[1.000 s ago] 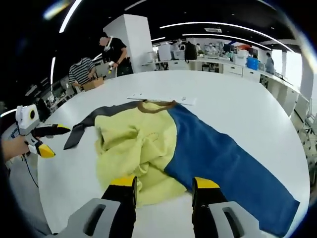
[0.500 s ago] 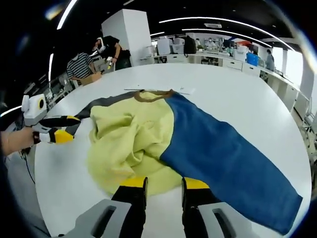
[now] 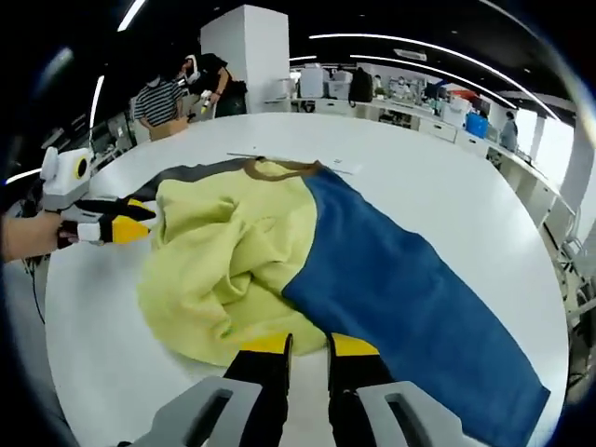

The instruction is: Fold the garment on the visible template until the final outline fits inside the template.

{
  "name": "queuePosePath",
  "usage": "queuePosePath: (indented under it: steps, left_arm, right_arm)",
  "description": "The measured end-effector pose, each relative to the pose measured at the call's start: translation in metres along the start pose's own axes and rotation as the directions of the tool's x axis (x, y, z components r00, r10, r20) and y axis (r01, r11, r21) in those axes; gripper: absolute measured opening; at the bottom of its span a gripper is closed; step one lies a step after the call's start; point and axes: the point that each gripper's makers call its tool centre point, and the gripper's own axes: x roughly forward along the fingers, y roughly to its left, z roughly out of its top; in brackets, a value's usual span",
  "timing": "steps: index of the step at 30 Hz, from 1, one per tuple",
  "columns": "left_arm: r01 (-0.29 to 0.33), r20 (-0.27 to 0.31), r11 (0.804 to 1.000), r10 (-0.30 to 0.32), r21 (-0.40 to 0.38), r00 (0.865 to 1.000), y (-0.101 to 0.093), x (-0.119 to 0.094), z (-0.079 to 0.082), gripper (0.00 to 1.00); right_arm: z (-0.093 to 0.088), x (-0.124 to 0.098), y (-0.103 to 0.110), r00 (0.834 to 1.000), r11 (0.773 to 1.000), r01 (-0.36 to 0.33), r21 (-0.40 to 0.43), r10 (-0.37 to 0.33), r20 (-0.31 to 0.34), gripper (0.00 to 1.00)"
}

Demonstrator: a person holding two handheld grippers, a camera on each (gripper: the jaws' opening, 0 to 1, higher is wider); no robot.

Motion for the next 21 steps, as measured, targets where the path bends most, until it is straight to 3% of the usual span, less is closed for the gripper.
queuePosePath:
  steps: [9,12,15,21]
  left_arm:
    - [0.002,-0.069,1.0,0.0,0.025,0.998,-0.001,0.008,-0.011,0.16]
    - [0.004,-0.061,0.998,-0.001,0.057,0.998,0.0,0.008,-0.008,0.13]
    - [0.019,-0.077,0.999,-0.015,0.05,0.997,-0.002,0.007,-0.01,0.03]
    - [0.039,-0.105,0.995,-0.029,0.089,0.994,-0.003,0.004,-0.012,0.0]
  right_arm:
    - [0.003,0.003,-0.003,1.0,1.0,-0.01,0.018,0.01,0.02,0.08]
    - [0.003,0.003,-0.003,1.0,1.0,-0.005,-0.016,0.006,0.024,0.02]
    - [0.003,0.004,-0.003,1.0,1.0,0.003,-0.031,-0.002,0.023,0.01]
    - [0.003,0.003,-0.002,1.0,1.0,0.002,-0.009,-0.002,0.019,0.0]
